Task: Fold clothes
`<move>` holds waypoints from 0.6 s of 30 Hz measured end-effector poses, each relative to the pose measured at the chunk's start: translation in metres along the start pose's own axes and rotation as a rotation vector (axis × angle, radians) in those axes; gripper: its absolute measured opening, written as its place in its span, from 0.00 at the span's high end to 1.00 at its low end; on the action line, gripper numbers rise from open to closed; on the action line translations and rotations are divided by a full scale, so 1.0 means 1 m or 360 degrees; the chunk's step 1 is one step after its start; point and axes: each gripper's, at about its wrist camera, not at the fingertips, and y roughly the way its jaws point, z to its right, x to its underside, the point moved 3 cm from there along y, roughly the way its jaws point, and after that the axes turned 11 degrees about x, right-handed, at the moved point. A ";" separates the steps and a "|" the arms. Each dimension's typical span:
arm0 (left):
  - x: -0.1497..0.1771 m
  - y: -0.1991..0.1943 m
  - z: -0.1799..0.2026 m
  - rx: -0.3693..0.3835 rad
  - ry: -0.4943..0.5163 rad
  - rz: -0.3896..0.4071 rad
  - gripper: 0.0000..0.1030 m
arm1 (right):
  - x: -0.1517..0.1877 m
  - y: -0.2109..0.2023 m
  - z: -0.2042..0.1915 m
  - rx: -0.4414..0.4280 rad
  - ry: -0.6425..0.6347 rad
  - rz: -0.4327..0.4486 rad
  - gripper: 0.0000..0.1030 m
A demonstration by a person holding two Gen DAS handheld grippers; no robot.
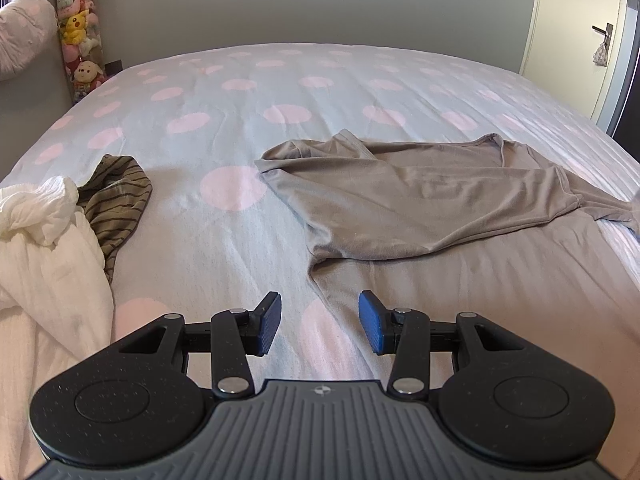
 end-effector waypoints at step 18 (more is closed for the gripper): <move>-0.002 0.002 -0.006 0.0042 -0.0039 0.0043 0.60 | -0.039 -0.085 -0.212 -0.0648 -0.0453 0.0160 0.91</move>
